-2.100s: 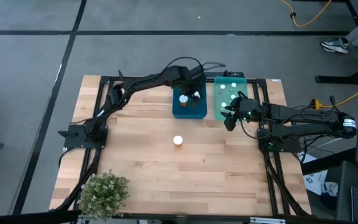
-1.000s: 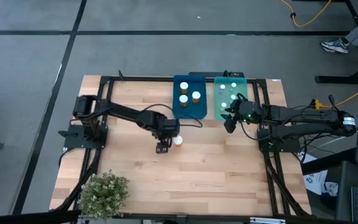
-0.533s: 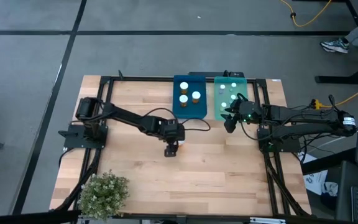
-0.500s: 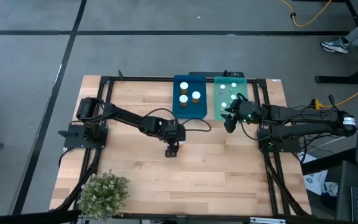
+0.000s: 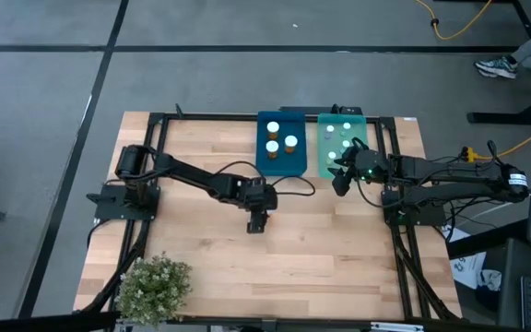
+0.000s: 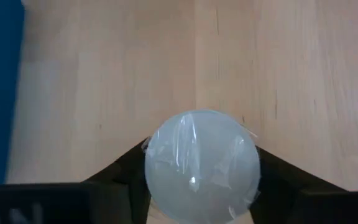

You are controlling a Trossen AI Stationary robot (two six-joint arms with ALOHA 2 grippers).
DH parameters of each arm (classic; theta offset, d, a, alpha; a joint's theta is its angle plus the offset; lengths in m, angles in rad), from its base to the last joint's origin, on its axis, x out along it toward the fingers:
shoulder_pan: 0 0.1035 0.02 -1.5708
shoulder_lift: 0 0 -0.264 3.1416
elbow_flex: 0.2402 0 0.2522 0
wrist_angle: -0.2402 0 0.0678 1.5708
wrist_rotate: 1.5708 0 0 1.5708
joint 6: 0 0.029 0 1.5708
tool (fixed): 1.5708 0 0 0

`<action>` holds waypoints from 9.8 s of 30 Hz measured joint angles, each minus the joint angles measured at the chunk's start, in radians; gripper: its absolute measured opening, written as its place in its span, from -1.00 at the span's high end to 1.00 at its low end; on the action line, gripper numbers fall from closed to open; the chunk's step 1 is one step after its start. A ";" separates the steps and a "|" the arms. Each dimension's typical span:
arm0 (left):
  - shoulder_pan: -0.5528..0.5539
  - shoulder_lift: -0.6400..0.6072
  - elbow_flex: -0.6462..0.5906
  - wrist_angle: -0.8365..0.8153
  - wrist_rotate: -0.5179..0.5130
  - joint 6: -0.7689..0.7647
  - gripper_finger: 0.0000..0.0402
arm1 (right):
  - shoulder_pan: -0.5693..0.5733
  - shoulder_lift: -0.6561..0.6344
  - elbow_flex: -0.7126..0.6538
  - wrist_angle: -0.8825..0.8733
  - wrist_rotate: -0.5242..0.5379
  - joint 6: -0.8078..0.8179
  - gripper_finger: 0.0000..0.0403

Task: Pick and place medicine bottles into bin by pill shape (circle, oval)
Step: Put the orange pill bottle into the blue bin, then return to Home Position

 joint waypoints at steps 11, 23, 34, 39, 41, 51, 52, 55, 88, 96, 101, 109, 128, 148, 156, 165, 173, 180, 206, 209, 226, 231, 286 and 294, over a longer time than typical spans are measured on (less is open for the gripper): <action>0.152 -0.019 0.282 -0.033 -0.120 0.168 0.13 | 0.000 0.000 0.000 0.007 0.001 0.000 0.09; 0.347 0.162 0.436 -0.080 0.034 0.154 0.13 | 0.000 0.000 0.000 0.014 0.002 -0.026 0.09; 0.359 0.263 0.437 -0.093 0.037 0.161 0.13 | 0.000 0.000 0.000 0.014 0.001 -0.027 0.09; 0.357 0.262 0.437 -0.091 0.038 0.163 0.13 | 0.000 0.000 0.000 0.013 0.001 -0.027 0.09; 0.358 0.262 0.437 -0.091 0.038 0.157 0.08 | 0.000 0.000 0.000 0.013 0.001 -0.027 0.09; 0.363 0.251 0.442 -0.121 0.036 0.153 -0.32 | 0.000 0.000 0.000 0.012 0.000 -0.027 0.09; 0.362 0.248 0.455 -0.138 0.035 0.152 -0.32 | 0.000 0.000 0.000 0.010 0.000 -0.027 0.09; 0.356 0.242 0.521 -0.233 0.034 0.152 -0.33 | 0.000 0.000 0.000 0.008 -0.001 -0.030 0.09; 0.028 -0.521 0.359 -1.030 -0.388 -0.271 -0.31 | 0.000 0.003 0.000 0.019 -0.080 -0.051 0.09; -0.006 -0.960 -0.261 -0.491 -0.452 -0.345 -0.31 | 0.000 0.003 0.000 0.021 -0.080 -0.048 0.09; -0.002 -1.141 -0.579 -0.139 -0.477 -0.373 -0.31 | 0.000 0.003 0.000 0.021 -0.080 -0.049 0.09; 0.024 -1.296 -0.916 0.263 -0.481 -0.286 -0.31 | 0.000 0.003 0.000 0.021 -0.080 -0.052 0.09; 0.093 -1.408 -1.180 0.563 -0.348 -0.145 -0.31 | 0.000 0.002 0.000 0.100 -0.079 -0.105 0.09; 0.206 -1.675 -1.169 0.345 -0.173 -0.078 -0.31 | 0.000 0.002 0.000 0.097 -0.114 -0.131 0.09; 0.249 -1.710 -1.169 0.343 -0.158 -0.049 -0.31 | 0.000 -0.004 0.000 0.096 -0.080 -0.151 0.09; 0.249 -1.710 -1.169 0.343 -0.161 -0.049 -0.31 | 0.000 -0.182 0.000 0.071 0.025 -0.152 0.09; 0.249 -1.709 -1.168 0.343 -0.162 -0.049 -0.31 | 0.000 -0.399 -0.138 0.101 0.087 -0.115 0.09; 0.248 -1.709 -1.168 0.343 -0.162 -0.049 -0.31 | 0.000 -0.591 -0.284 0.223 0.070 -0.206 0.09; 0.248 -1.709 -1.168 0.343 -0.163 -0.049 -0.31 | 0.000 -0.814 -0.448 0.243 -0.095 -0.379 0.09; 0.248 -1.709 -1.168 0.343 -0.163 -0.049 -0.31 | 0.000 -0.814 -0.448 0.243 -0.096 -0.379 0.09; 0.248 -1.709 -1.168 0.343 -0.163 -0.049 -0.31 | 0.000 -0.803 -0.448 0.244 -0.096 -0.393 0.09; 0.248 -1.709 -1.168 0.343 -0.163 -0.049 -0.31 | 0.000 -0.803 -0.448 0.244 -0.097 -0.391 0.09; 0.248 -1.709 -1.168 0.343 -0.162 -0.049 -0.31 | 0.000 -0.803 -0.448 0.244 -0.097 -0.389 0.09; 0.248 -1.709 -1.168 0.343 -0.163 -0.049 -0.31 | 0.000 -0.803 -0.448 0.244 -0.097 -0.389 0.09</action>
